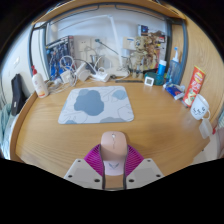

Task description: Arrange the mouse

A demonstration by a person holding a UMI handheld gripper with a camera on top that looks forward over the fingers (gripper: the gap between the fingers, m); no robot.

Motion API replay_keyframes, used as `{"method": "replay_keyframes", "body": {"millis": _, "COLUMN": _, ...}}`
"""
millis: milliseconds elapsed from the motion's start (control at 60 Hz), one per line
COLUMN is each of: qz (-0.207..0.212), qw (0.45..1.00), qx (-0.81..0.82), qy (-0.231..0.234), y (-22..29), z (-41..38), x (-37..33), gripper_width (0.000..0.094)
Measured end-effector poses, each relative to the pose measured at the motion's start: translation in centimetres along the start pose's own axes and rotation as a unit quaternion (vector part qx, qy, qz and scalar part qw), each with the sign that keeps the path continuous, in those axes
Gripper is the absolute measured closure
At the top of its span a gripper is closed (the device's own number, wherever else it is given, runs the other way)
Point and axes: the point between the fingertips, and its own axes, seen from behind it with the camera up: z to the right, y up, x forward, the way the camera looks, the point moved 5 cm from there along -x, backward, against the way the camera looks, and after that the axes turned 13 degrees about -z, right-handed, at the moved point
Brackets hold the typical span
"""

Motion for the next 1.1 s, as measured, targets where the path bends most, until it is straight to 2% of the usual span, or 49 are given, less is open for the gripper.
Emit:
{"method": "replay_keyframes", "body": {"millis": 67, "qz": 0.009, "qw": 1.000, "qx": 0.002, "qy": -0.011, "y": 1.9, "z": 1.2, "x": -1.4, "gripper_width": 0.0706}}
{"method": "replay_keyframes", "body": {"millis": 250, "qz": 0.093, "qw": 0.995, "qx": 0.008, "qy": -0.031, "y": 13.5, "z": 4.3, "x": -7.3, "gripper_width": 0.0704}}
{"method": "replay_keyframes", "body": {"millis": 367, "qz": 0.143, "qw": 0.989, "qx": -0.004, "qy": -0.024, "y": 20.6, "z": 3.7, "x": -10.0, "gripper_width": 0.0704}}
{"method": "replay_keyframes", "body": {"millis": 483, "qz": 0.162, "qw": 0.987, "qx": -0.023, "qy": -0.008, "y": 25.6, "z": 1.3, "x": -9.6, "gripper_width": 0.0703}}
{"method": "replay_keyframes", "body": {"millis": 617, "qz": 0.143, "qw": 0.989, "qx": -0.044, "qy": 0.009, "y": 27.6, "z": -2.0, "x": -5.5, "gripper_width": 0.0701}}
{"method": "replay_keyframes", "body": {"millis": 867, "qz": 0.035, "qw": 0.997, "qx": -0.062, "qy": 0.030, "y": 22.1, "z": -5.3, "x": 6.7, "gripper_width": 0.0661}}
{"method": "replay_keyframes", "body": {"millis": 883, "qz": 0.029, "qw": 0.997, "qx": -0.062, "qy": 0.031, "y": 21.6, "z": -5.4, "x": 7.3, "gripper_width": 0.0624}}
{"method": "replay_keyframes", "body": {"millis": 967, "qz": 0.006, "qw": 0.997, "qx": -0.064, "qy": 0.035, "y": 19.8, "z": -5.8, "x": 9.4, "gripper_width": 0.0643}}
{"method": "replay_keyframes", "body": {"millis": 1100, "qz": -0.014, "qw": 0.998, "qx": -0.054, "qy": 0.023, "y": 17.7, "z": -5.8, "x": 10.4, "gripper_width": 0.0572}}
